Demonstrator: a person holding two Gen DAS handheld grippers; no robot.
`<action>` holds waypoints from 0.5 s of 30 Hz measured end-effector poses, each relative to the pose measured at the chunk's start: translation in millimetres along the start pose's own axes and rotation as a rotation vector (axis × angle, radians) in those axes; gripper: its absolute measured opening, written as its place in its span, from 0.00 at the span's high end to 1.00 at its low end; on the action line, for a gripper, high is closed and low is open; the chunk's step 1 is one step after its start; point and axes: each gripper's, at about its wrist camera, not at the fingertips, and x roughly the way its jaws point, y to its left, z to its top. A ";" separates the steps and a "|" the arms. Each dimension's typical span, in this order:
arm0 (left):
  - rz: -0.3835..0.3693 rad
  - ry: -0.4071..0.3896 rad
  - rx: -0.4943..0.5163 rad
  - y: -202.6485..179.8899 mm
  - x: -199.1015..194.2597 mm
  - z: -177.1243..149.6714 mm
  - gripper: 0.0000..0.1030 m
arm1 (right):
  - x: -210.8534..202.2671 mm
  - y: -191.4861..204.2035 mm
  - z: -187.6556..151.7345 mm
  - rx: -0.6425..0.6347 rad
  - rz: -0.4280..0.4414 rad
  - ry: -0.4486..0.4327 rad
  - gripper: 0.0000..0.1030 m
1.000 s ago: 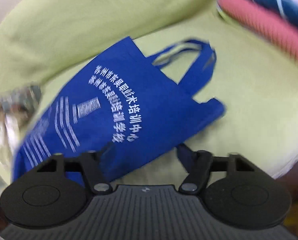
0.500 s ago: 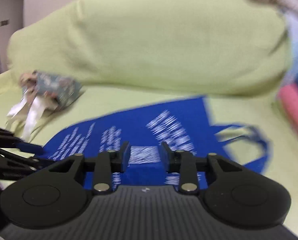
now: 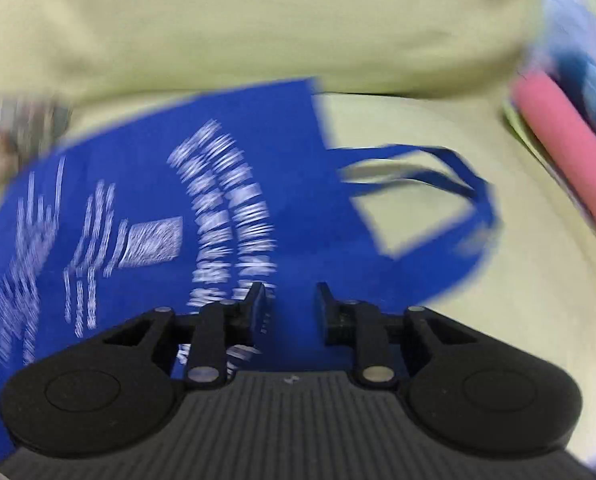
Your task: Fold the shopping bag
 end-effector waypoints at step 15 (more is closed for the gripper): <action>-0.097 0.002 -0.105 -8.1 39.0 -11.2 0.85 | -38.4 -103.4 -31.3 0.400 0.053 -0.046 0.94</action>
